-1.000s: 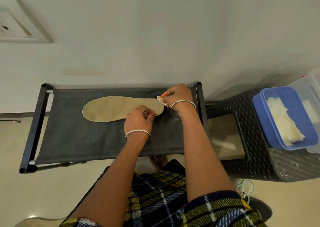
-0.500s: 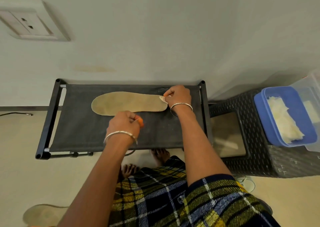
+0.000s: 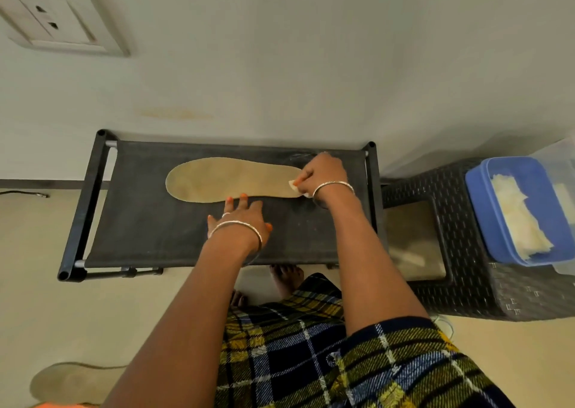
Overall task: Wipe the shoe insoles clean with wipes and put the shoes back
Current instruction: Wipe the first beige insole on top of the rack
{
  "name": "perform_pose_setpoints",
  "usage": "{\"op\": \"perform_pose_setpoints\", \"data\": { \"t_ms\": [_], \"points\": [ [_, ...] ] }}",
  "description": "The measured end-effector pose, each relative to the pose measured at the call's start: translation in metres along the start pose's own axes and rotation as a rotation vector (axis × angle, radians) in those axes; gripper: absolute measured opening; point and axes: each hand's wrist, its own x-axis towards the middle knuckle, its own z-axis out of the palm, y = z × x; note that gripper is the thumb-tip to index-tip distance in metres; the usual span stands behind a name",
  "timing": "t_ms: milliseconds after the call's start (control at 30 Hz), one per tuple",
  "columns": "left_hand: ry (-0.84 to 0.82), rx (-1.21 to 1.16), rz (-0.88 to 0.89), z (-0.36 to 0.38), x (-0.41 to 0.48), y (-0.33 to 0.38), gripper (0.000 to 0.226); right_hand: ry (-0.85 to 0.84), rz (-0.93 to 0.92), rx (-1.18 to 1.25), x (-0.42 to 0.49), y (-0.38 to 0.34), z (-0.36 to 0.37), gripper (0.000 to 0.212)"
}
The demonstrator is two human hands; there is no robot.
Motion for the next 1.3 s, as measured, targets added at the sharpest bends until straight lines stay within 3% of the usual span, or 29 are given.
{"op": "perform_pose_setpoints", "data": {
  "t_ms": [100, 233, 333, 433, 533, 700, 867, 1000, 1067, 1200, 1300],
  "points": [
    [-0.083, 0.065, -0.015, 0.006, 0.007, 0.003, 0.078, 0.133, 0.134, -0.064, 0.002, 0.007, -0.017, 0.021],
    [-0.105, 0.068, -0.026, 0.007, 0.010, 0.004, 0.087, 0.227, 0.031, 0.085, 0.002, 0.002, -0.021, 0.011],
    [-0.102, 0.063, -0.022, 0.006, 0.009, 0.005, 0.089, 0.162, -0.129, 0.211, -0.002, -0.011, -0.015, 0.026],
    [-0.111, 0.057, -0.029, 0.008, 0.011, 0.006, 0.091, 0.065, -0.212, 0.170, -0.006, -0.022, -0.007, 0.022],
    [-0.125, 0.055, -0.035, 0.007, 0.012, 0.009, 0.091, 0.099, -0.224, 0.178, -0.005, -0.025, 0.001, 0.009],
    [-0.132, 0.055, -0.037, 0.005, 0.012, 0.011, 0.092, 0.205, -0.173, 0.247, -0.003, -0.026, -0.002, 0.018],
    [-0.142, 0.046, -0.040, 0.005, 0.013, 0.012, 0.093, 0.122, -0.212, 0.077, -0.010, -0.041, 0.017, 0.009],
    [-0.130, 0.038, -0.034, 0.007, 0.016, 0.006, 0.095, 0.013, -0.298, 0.032, -0.015, -0.053, 0.032, 0.014],
    [-0.137, 0.039, -0.030, 0.005, 0.015, 0.003, 0.095, 0.028, -0.264, -0.015, -0.011, -0.048, 0.026, 0.011],
    [-0.145, 0.043, -0.006, 0.000, 0.012, -0.004, 0.094, 0.199, -0.011, -0.074, 0.001, -0.018, 0.007, 0.010],
    [-0.157, 0.054, -0.002, 0.000, 0.014, -0.009, 0.095, 0.230, 0.030, -0.050, 0.000, -0.017, 0.010, 0.013]
  ]
}}
